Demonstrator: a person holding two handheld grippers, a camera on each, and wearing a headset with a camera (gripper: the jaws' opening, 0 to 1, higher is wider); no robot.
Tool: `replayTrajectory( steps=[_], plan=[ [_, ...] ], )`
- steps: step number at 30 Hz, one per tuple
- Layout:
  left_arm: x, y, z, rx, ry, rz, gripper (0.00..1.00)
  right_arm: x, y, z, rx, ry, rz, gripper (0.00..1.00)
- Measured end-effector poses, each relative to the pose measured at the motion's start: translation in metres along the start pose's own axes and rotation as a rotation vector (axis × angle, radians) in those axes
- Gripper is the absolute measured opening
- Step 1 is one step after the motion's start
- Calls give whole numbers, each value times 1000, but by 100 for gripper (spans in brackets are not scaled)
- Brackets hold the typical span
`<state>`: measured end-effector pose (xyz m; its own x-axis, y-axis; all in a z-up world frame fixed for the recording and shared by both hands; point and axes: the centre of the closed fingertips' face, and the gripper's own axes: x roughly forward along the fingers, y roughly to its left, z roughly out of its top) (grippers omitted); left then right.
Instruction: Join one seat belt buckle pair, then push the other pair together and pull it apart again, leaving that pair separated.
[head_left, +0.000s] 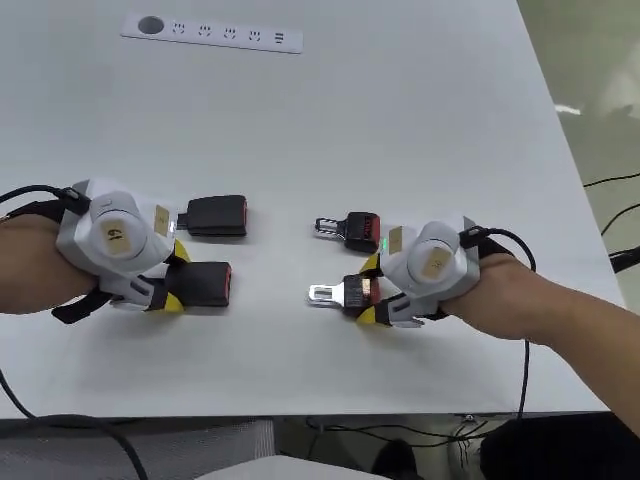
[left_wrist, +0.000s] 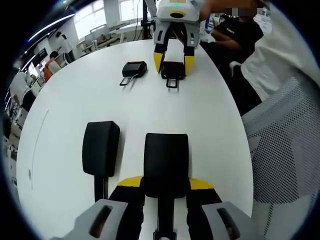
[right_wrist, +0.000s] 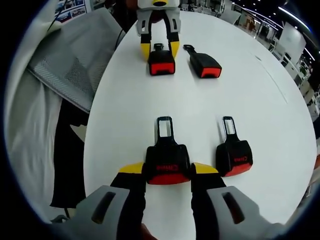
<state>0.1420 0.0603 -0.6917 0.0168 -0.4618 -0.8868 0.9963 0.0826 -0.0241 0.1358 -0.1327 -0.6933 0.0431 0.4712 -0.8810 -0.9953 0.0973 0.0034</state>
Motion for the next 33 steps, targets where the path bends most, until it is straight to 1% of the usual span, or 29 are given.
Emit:
replayTrajectory(
  steps=[6,12,16,24,28,30,33],
  plan=[
    [0,-1,1,2,-2,-1,32,9,0,18,7,-16,-17,34],
    [0,-3,2,0,-10,0,32,19,5,37,4,-35,-10,34],
    [0,-3,2,-5,-13,4,32,24,4,46,14,-43,-19,34],
    [1,-2,1,-8,-9,5,32,38,5,72,20,-60,-28,34],
    [0,-2,1,2,-1,4,32,42,4,79,9,-62,-25,34],
    [0,-1,1,-3,4,5,32,43,4,82,9,-61,-28,34],
    [0,-1,0,-5,13,9,32,44,7,87,-6,-49,-38,34]
  ],
)
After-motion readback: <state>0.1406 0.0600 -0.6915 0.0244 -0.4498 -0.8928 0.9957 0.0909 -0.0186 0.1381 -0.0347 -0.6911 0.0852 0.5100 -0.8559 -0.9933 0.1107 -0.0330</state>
